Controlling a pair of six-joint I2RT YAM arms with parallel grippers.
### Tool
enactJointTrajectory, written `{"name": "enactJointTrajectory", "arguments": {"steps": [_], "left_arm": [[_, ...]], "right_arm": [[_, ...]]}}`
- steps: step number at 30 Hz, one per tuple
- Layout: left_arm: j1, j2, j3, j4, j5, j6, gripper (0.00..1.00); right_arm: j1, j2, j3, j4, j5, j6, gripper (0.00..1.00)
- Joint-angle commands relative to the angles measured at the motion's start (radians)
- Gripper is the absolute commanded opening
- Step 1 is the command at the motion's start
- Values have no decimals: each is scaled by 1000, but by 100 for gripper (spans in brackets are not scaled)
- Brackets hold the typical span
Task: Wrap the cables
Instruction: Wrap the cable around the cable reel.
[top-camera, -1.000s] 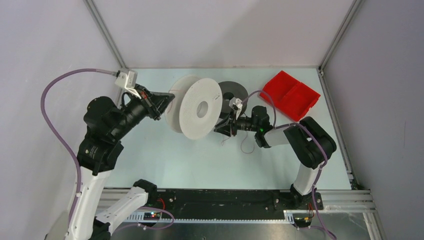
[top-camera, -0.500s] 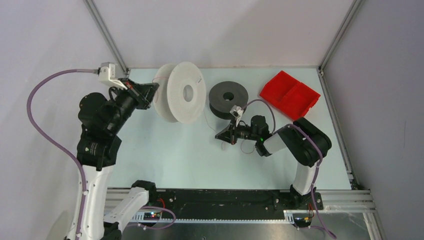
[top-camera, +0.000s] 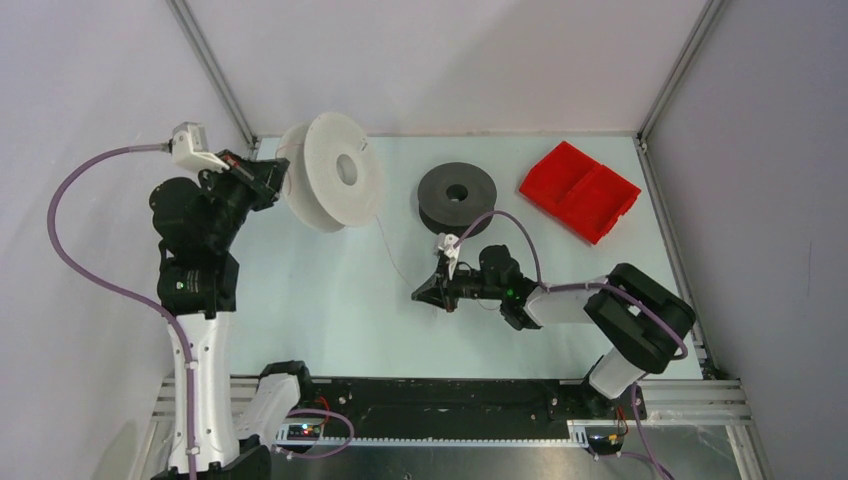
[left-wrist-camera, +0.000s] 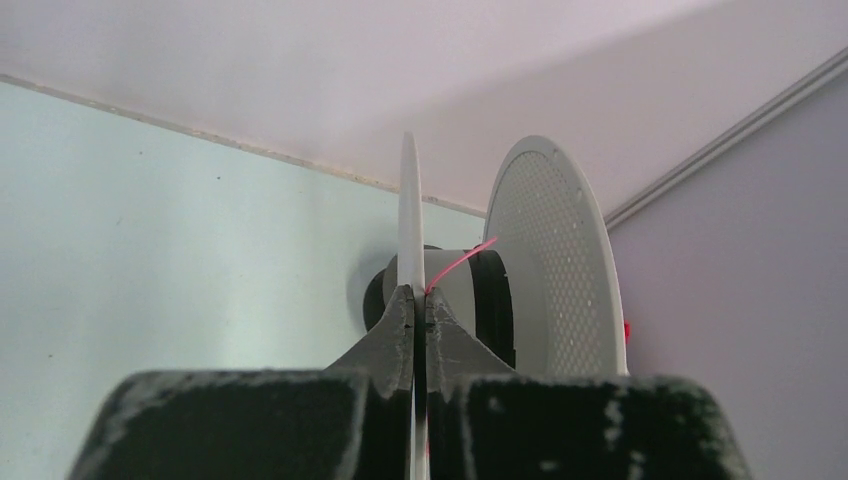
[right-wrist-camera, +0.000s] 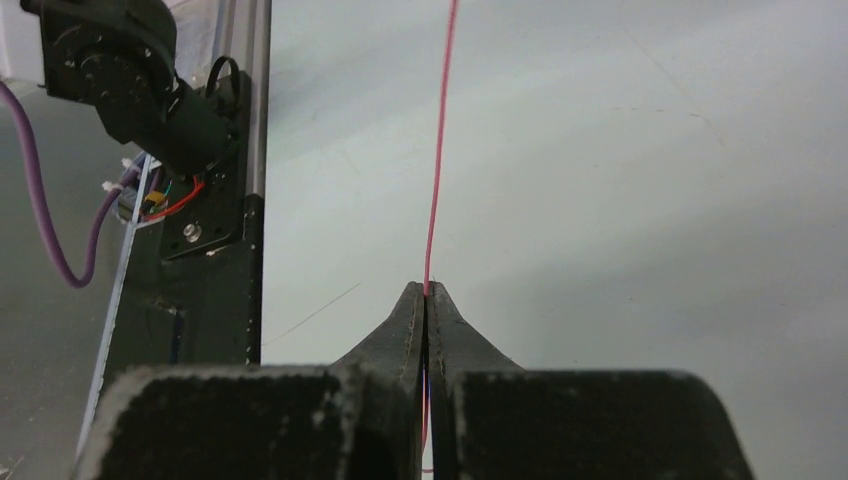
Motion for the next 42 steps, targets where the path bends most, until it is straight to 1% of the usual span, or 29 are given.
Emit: {"name": "enactJointTrajectory", "arguments": {"steps": [1,5,8,16,18,21,25,26,27,28,29,30,34,39,42], "left_arm": [[33,-15,7,115,22,-38,0],[58,-10,9,116,43,-63,0],[76,-8,15,126,70,-103,0],[95,-6,12,182,105,-179,0],[96,-13,-14,224,105,-196,0],[91,-31,-103,319,116,-214,0],[53,-37,-182,336,69,-150,0],[33,-38,-206,336,61,-130,0],[20,-38,-215,327,33,-117,0],[-16,-39,-225,319,16,-76,0],[-39,-39,-226,297,-29,-50,0],[-78,-40,-228,290,-51,2,0],[-226,-29,-213,202,-180,147,0],[-352,-14,-215,89,-409,261,0],[-384,-7,-222,54,-475,286,0]], "right_arm": [[36,-59,-2,-119,71,-70,0],[41,-57,-2,-164,125,-68,0],[41,-36,-2,-163,165,-66,0],[60,-7,4,-124,160,-48,0],[95,-17,24,-152,184,-75,0],[130,-67,62,-250,261,-90,0],[176,-162,135,-393,332,-122,0],[195,-190,167,-452,356,-163,0],[207,-202,186,-482,366,-181,0],[230,-216,226,-544,386,-215,0],[240,-222,246,-575,395,-230,0],[262,-228,289,-639,417,-261,0],[310,-246,388,-768,492,-342,0],[327,-287,468,-823,521,-418,0],[335,-314,494,-840,505,-444,0]]}}
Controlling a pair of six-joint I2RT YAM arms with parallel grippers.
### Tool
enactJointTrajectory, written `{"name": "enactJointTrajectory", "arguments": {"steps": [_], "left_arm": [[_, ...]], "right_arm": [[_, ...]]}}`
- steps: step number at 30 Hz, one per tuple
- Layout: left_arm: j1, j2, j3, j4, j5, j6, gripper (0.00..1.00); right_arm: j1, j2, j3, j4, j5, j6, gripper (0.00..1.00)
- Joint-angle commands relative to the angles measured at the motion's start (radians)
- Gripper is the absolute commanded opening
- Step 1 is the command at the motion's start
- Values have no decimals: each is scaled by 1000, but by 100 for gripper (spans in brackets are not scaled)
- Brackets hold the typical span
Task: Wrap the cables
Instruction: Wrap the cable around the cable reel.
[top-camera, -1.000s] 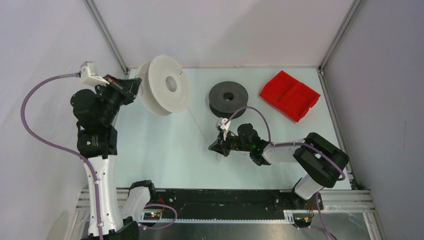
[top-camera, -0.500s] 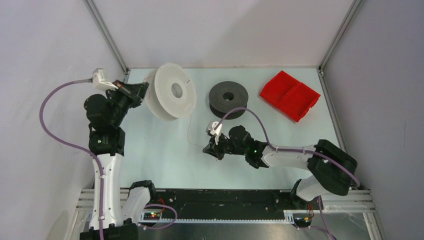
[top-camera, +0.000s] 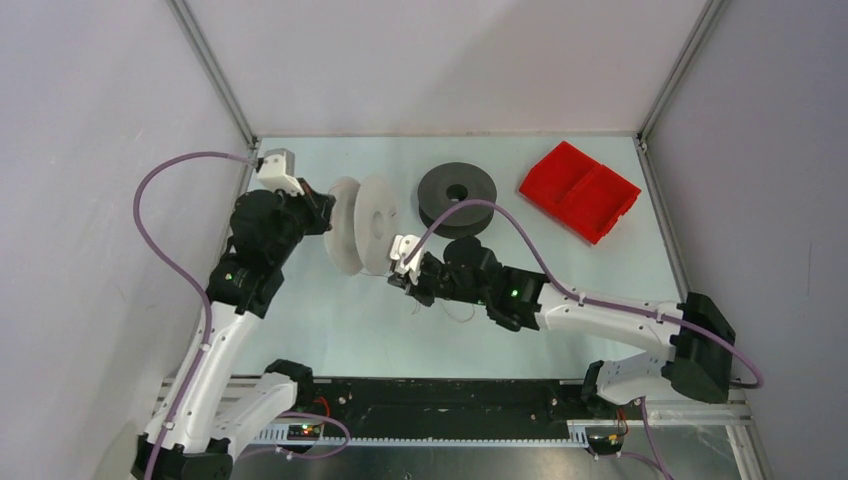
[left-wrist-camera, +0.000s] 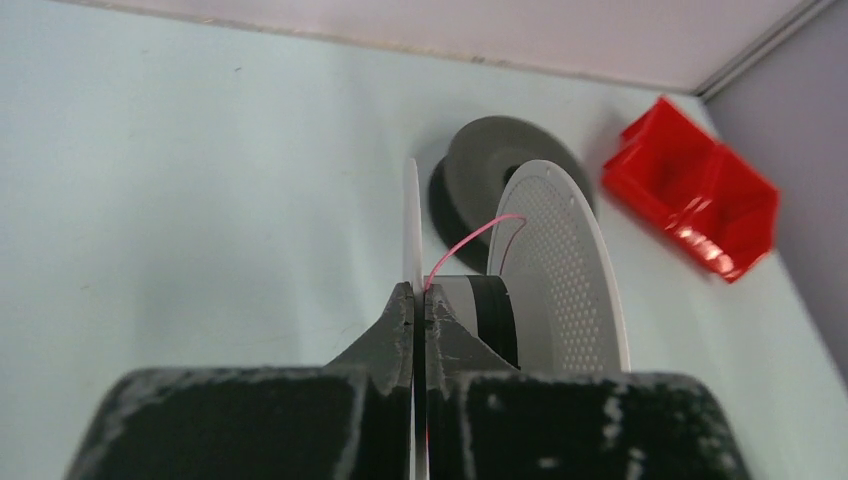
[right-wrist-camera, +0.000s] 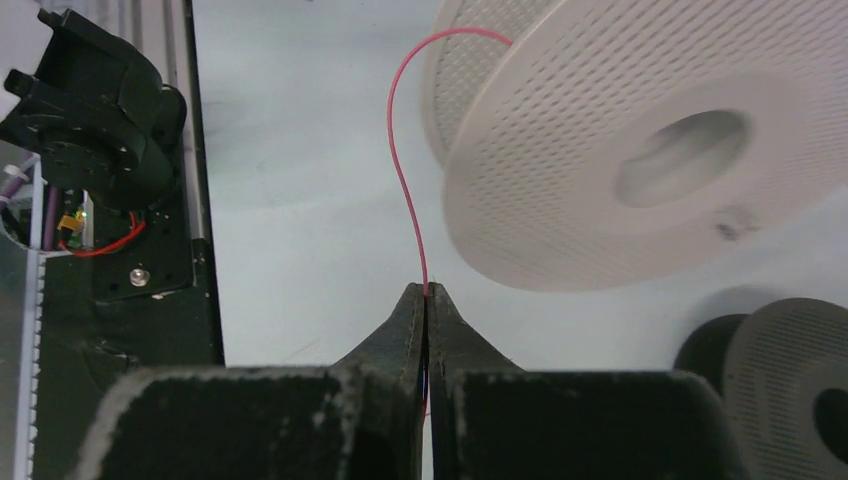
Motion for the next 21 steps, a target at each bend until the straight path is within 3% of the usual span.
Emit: {"name": "enactJointTrajectory", "arguments": {"steps": [1,10,21], "left_arm": [[-46,2,32,-21,-216,97,0],[-129,37,25,-64,-320,218,0],[-121,127,88,-140,-393,173,0]], "right_arm": [[14,-72,77,-63,22,-87,0],[10,-101,127,-4,46,-144,0],[37,-125,159,-17,-30,-157,0]]}}
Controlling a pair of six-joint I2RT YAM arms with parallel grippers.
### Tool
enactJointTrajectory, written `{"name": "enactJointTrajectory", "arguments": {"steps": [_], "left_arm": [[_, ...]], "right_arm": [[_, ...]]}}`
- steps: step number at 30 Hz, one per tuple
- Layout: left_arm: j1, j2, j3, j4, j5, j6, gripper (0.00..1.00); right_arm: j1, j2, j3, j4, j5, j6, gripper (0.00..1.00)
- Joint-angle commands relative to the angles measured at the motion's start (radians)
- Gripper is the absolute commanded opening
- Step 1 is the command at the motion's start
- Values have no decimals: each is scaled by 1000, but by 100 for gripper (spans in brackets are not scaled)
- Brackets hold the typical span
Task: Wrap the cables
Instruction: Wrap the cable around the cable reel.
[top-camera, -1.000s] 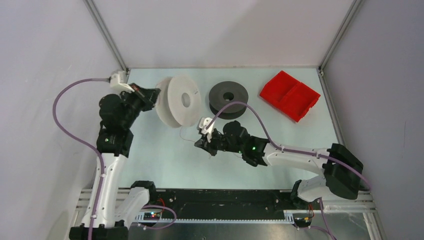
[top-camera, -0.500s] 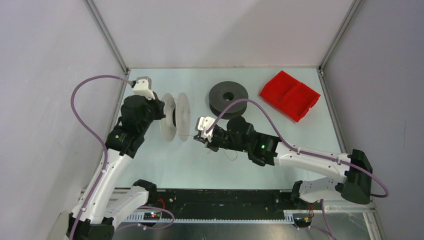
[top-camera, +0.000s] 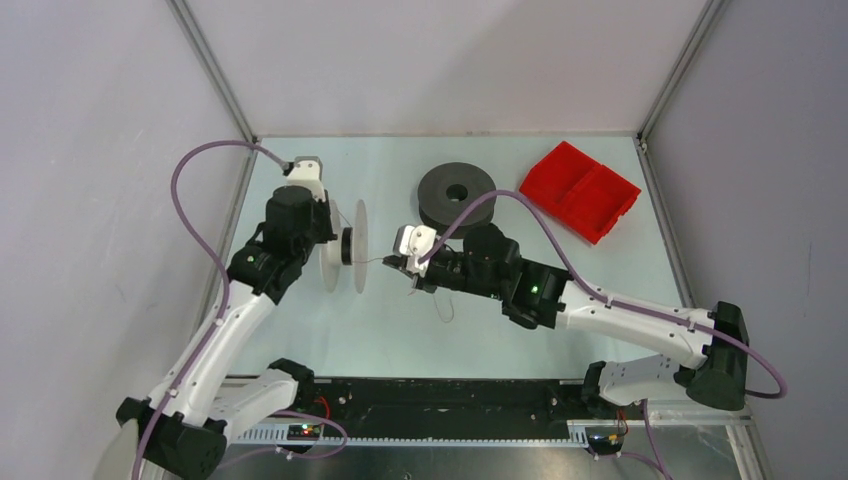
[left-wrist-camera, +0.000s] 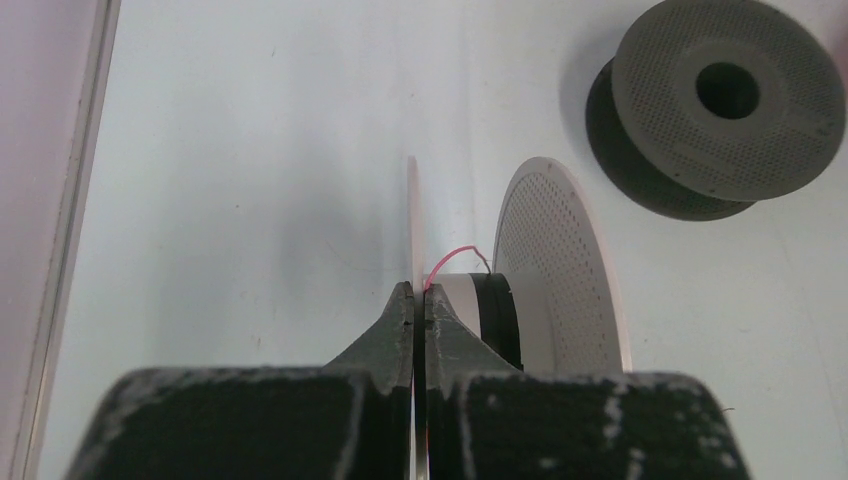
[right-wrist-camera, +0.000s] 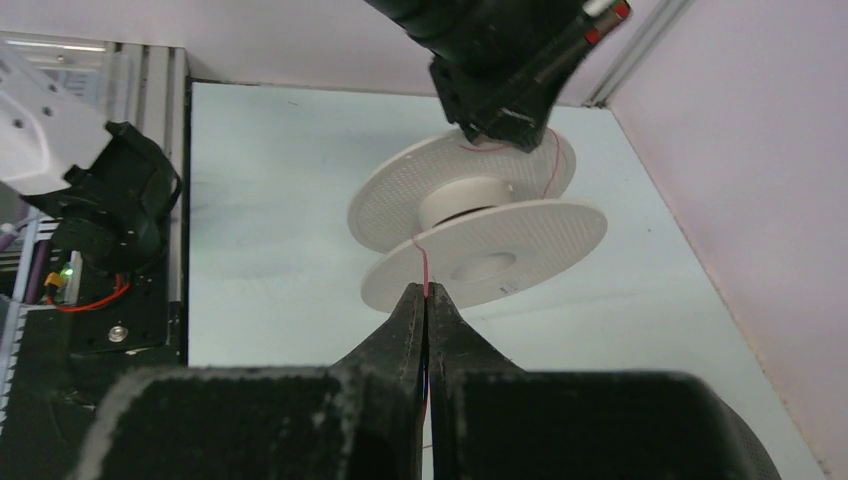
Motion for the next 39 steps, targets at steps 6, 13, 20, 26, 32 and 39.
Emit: {"name": "enactJointTrajectory", "arguments": {"steps": [6,13,20,26,32,39], "left_arm": [[23,81,149,-15,-55,-35,0],[24,98,157,-27,-23,-19,0],[-14,58,94,-21,145,137,0],[-53,-48,-9,-28,325,305,0],[-54,-119,-13,-54,487,313,0],[-40,-133,54,-67,585,229,0]], "right_arm": [[51,-53,42,-1,-124,-35,0],[61,-40,42,35,-136,-35,0],[-25,32,111,79,-129,2,0],[-163,104,154,75,-141,46,0],[-295,179,156,67,-212,111,0],[-388,235,122,7,-299,140,0]]}}
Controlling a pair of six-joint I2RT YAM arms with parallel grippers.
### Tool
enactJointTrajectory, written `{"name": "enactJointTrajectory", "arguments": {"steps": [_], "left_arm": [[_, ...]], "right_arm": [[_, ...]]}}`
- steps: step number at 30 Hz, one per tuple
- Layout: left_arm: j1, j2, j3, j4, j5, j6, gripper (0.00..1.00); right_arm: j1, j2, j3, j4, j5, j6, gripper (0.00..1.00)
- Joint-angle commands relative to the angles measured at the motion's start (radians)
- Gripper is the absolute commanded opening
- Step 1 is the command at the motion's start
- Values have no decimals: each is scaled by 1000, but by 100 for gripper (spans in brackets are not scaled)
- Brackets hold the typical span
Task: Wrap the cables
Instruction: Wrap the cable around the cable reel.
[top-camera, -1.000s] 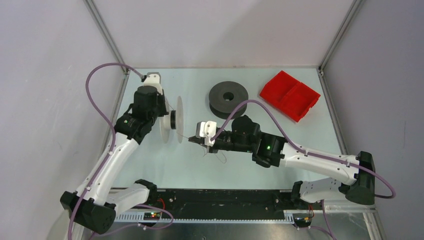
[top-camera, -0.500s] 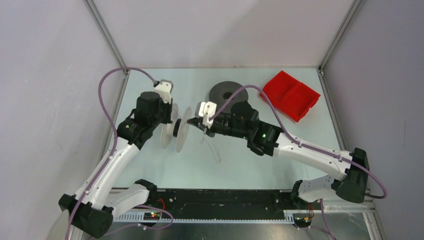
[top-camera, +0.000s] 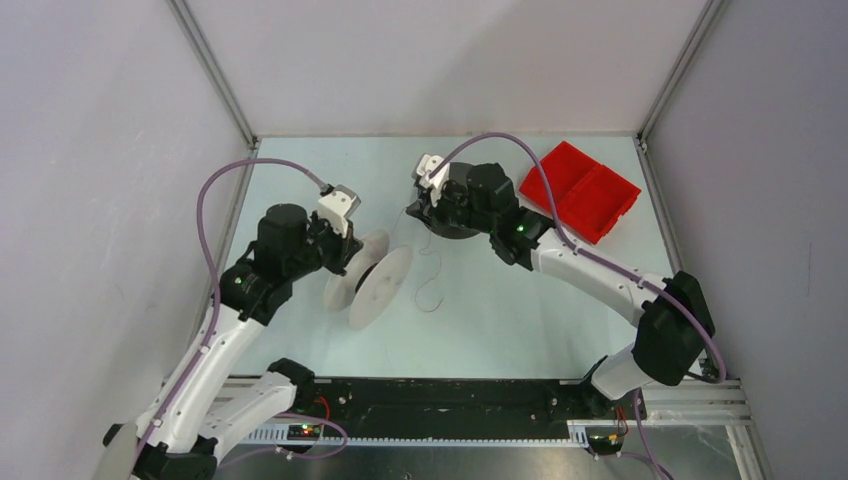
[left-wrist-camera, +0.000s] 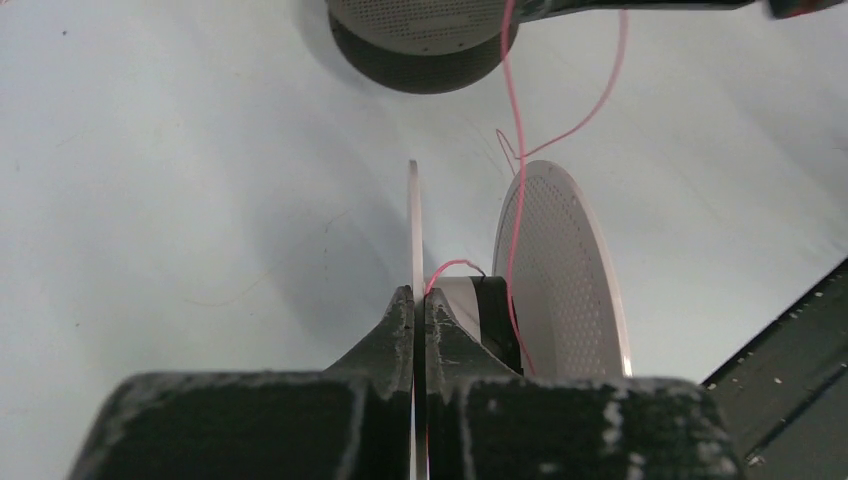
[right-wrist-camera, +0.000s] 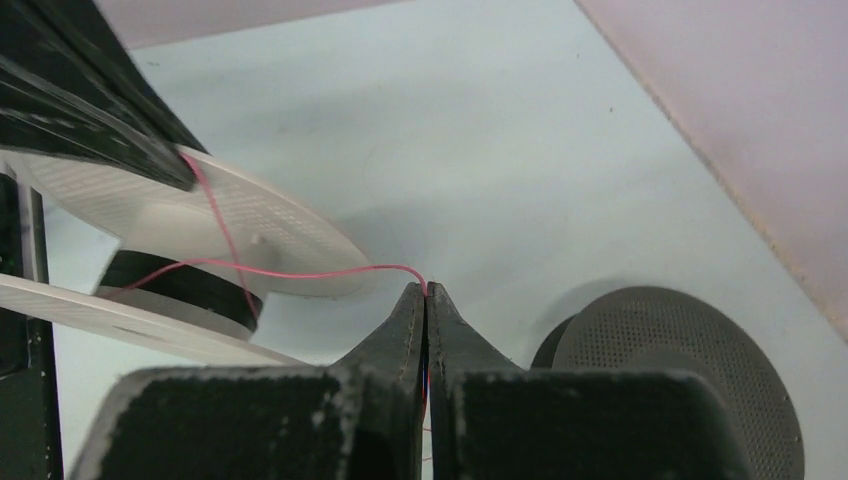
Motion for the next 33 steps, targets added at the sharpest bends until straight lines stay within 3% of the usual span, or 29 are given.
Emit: {"name": "enactJointTrajectory", "arguments": {"steps": [1,9,17,22,28,33], "left_arm": [[17,-25,103,49,107,-56,0],[121,-40,184,52,228,-198,0],[138,-49,250,71,274,-290,0],[149,-55,259,117,268,-358,0],[168,-66,253,173,253,-445,0],[179,-86,234,215,223,-507,0]], "right_arm": [[-48,5,-20,5,-92,44,0],[-136,-72,-195,157,-358,129,2],[-197,-79,-288,314,-517,226,9],[-203,-44,-336,463,-559,357,17],[-196,19,-430,773,-572,518,26],[-188,58,-447,834,-578,561,32]]}}
